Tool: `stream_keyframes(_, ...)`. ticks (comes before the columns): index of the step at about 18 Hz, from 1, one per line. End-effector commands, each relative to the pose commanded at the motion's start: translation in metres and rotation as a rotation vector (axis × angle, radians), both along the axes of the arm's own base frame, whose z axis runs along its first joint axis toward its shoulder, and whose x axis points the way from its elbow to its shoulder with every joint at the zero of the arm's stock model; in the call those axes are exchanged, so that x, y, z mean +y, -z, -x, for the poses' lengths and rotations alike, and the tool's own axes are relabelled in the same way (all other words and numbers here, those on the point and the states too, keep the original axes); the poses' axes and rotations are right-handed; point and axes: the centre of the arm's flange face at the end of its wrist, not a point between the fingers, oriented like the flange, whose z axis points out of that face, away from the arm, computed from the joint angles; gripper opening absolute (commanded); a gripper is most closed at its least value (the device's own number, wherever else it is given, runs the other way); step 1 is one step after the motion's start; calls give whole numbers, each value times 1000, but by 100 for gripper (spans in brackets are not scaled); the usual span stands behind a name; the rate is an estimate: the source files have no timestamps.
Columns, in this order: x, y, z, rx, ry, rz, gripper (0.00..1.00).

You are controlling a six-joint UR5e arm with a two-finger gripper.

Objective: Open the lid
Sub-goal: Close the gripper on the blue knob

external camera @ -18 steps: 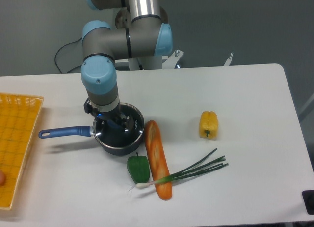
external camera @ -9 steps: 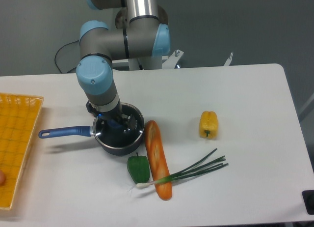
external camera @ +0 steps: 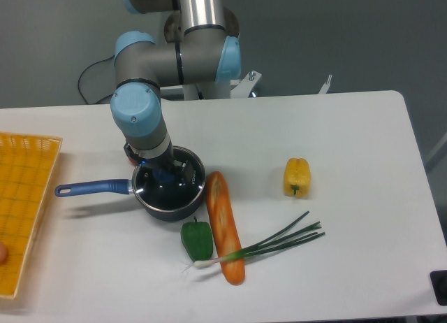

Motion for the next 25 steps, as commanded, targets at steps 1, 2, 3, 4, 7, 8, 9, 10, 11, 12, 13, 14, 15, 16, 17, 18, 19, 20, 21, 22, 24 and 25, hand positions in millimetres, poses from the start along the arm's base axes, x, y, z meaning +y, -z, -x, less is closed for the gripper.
stream_keyframes(1, -1, 3, 0, -9, -2, -1, 100)
stream_keyframes(2, -3, 4, 0, -24, -5, -6, 100)
stream_keyframes(3, -3, 5, 0, -47, -11, -19, 100)
stream_keyframes(4, -4, 5, 0, -69, -13, -33, 100)
stream_keyframes(7, -5, 4, 1, -76, -3, -41, 100)
stream_keyframes(8, -5, 4, 2, -76, -4, -41, 100)
stream_keyframes(9, -5, 4, 2, -75, -4, -42, 100)
stream_keyframes(10, -6, 3, 4, -75, -9, -42, 100)
stream_keyframes(11, -7, 2, 5, -74, -9, -44, 100)
stream_keyframes(12, -7, 2, 5, -73, -10, -45, 100)
stream_keyframes(13, -7, 0, 6, -71, -12, -47, 100)
stream_keyframes(14, -8, -2, 6, -68, -10, -49, 100)
stream_keyframes(15, -8, -3, 6, -66, -11, -51, 100)
stream_keyframes(16, -9, -5, 8, -63, -14, -53, 100)
stream_keyframes(17, -8, -6, 9, -61, -15, -56, 100)
stream_keyframes(18, -8, -8, 10, -56, -13, -58, 100)
stream_keyframes(19, -7, -10, 11, -52, -13, -61, 100)
stream_keyframes(20, -7, -10, 11, -52, -13, -61, 100)
stream_keyframes(21, -6, -10, 11, -50, -8, -59, 100)
stream_keyframes(22, -7, -10, 11, -44, -3, -55, 100)
stream_keyframes(24, -7, -9, 10, -43, -3, -52, 100)
stream_keyframes(25, -7, -9, 9, -43, -1, -50, 100)
